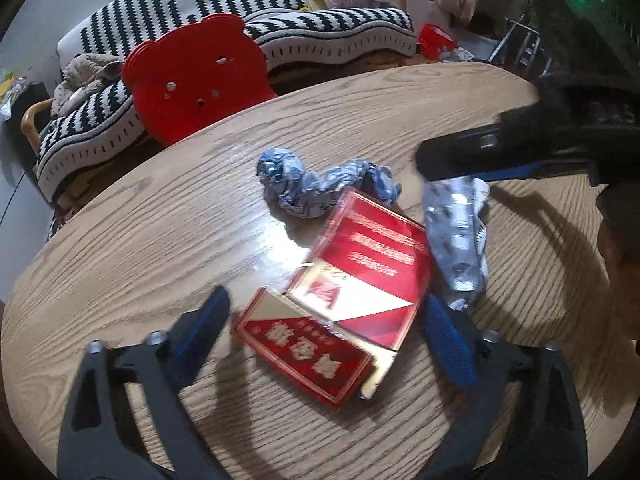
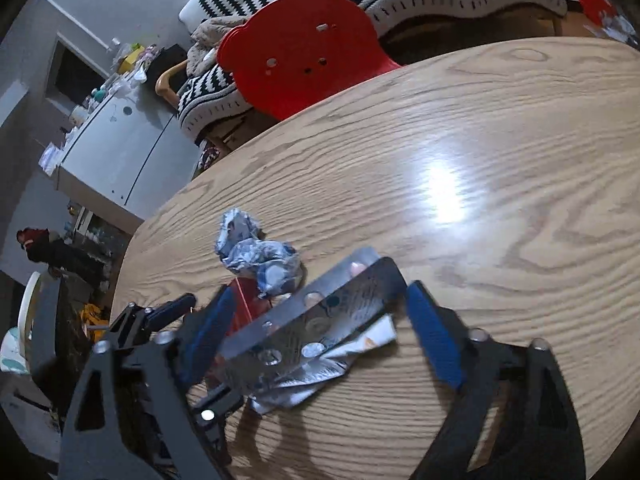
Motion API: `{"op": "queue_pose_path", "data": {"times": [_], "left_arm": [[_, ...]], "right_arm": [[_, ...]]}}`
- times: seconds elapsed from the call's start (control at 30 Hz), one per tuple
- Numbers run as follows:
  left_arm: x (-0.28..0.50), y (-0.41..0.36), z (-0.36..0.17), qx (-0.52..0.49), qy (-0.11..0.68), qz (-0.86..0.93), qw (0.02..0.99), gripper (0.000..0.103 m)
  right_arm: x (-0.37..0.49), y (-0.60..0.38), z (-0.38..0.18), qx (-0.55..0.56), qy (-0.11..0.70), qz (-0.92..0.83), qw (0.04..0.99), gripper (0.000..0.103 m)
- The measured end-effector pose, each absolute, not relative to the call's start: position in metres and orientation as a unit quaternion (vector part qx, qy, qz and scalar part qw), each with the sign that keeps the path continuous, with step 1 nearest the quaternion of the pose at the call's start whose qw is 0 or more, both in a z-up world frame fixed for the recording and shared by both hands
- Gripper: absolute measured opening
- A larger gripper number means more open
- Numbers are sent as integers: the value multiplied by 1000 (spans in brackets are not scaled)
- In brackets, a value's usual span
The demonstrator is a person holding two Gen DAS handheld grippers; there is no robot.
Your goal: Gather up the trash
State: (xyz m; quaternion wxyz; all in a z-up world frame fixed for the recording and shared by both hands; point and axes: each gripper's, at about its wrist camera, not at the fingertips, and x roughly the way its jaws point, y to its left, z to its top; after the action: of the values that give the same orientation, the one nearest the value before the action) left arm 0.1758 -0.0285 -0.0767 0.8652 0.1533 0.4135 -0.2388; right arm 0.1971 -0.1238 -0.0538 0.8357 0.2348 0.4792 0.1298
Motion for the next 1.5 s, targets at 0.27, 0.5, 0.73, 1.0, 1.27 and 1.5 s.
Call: {"op": "queue_pose_path", "data": {"times": [0.27,0.5,0.73,1.0,1.27,1.5], "left_arm": [[162,-31,-73,166,417,-226,864,73],[147,-28,-61,153,421,-201,871,70],[127,-30,-37,119,422,-168,883,70],[87,-78,-11,110,406,-172,891,69],[63,-150,-1,109,396,-203,889,69],[43,-228,10,113,381,-250,883,69]], "right_arm": [[196,-116,-52,216,481,122,841,28],[176,-123,-27,194,454,114,862,6],[140,-143,-1,178,435,105,876,6],[83,-197,25,153,419,68,892,6],[17,-284,38,146,408,-4,901,6],[-50,-367,49,160,388,-70,905,6]]}}
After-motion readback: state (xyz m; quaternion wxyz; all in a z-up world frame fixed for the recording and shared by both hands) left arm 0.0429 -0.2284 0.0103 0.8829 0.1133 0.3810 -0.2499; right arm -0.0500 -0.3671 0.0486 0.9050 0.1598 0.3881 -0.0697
